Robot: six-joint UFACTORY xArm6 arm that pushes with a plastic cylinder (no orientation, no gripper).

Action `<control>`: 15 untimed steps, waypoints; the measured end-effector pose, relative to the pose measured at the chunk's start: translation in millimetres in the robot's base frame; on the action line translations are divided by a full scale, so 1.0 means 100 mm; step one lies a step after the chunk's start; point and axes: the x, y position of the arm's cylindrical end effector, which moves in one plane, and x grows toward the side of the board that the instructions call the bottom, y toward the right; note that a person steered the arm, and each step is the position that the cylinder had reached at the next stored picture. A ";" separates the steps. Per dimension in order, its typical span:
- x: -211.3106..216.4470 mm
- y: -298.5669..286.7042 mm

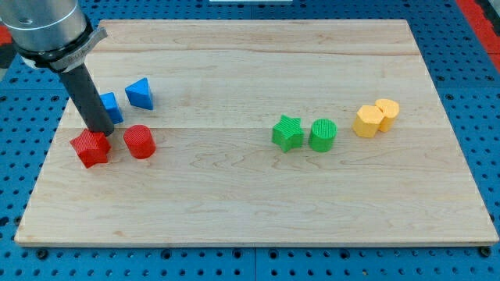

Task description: Slightly push the blue blocks to the top left to the board

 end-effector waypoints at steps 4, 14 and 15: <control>-0.16 -0.05; 0.30 -0.48; 0.50 -0.47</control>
